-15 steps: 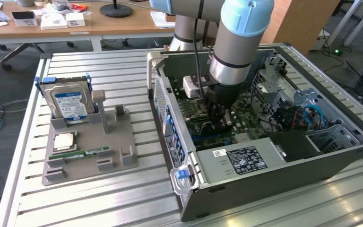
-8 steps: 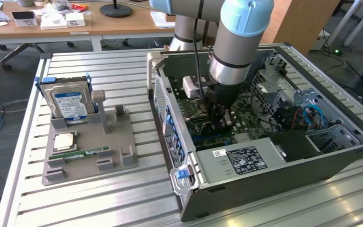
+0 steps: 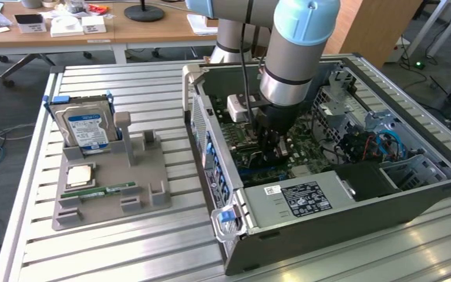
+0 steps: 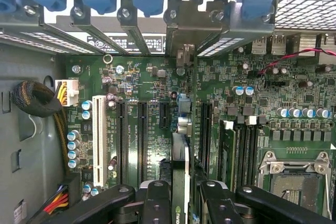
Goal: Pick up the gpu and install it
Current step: 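Insert the gpu into the slot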
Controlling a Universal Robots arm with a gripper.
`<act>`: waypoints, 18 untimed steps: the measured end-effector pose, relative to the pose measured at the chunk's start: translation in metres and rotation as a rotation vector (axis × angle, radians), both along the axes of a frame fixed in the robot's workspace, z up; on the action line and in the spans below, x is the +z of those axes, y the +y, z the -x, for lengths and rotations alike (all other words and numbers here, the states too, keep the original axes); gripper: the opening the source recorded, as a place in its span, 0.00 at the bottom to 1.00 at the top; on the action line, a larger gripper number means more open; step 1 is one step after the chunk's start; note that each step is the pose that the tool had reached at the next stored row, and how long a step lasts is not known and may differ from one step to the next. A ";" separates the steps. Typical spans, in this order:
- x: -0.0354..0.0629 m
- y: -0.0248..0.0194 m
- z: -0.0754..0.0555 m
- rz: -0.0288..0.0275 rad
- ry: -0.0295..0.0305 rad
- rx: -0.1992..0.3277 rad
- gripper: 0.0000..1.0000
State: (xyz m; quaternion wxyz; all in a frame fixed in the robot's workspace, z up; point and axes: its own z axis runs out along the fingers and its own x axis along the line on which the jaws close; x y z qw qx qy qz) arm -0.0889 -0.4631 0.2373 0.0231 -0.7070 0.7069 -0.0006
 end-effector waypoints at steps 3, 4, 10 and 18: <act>-0.0002 0.0000 0.000 0.0000 -0.0001 0.001 0.26; -0.0002 0.0000 0.000 0.0000 -0.0001 0.002 0.26; -0.0004 0.0000 0.000 0.0000 -0.0002 0.003 0.26; -0.0008 -0.0001 0.000 0.0000 -0.0003 0.004 0.26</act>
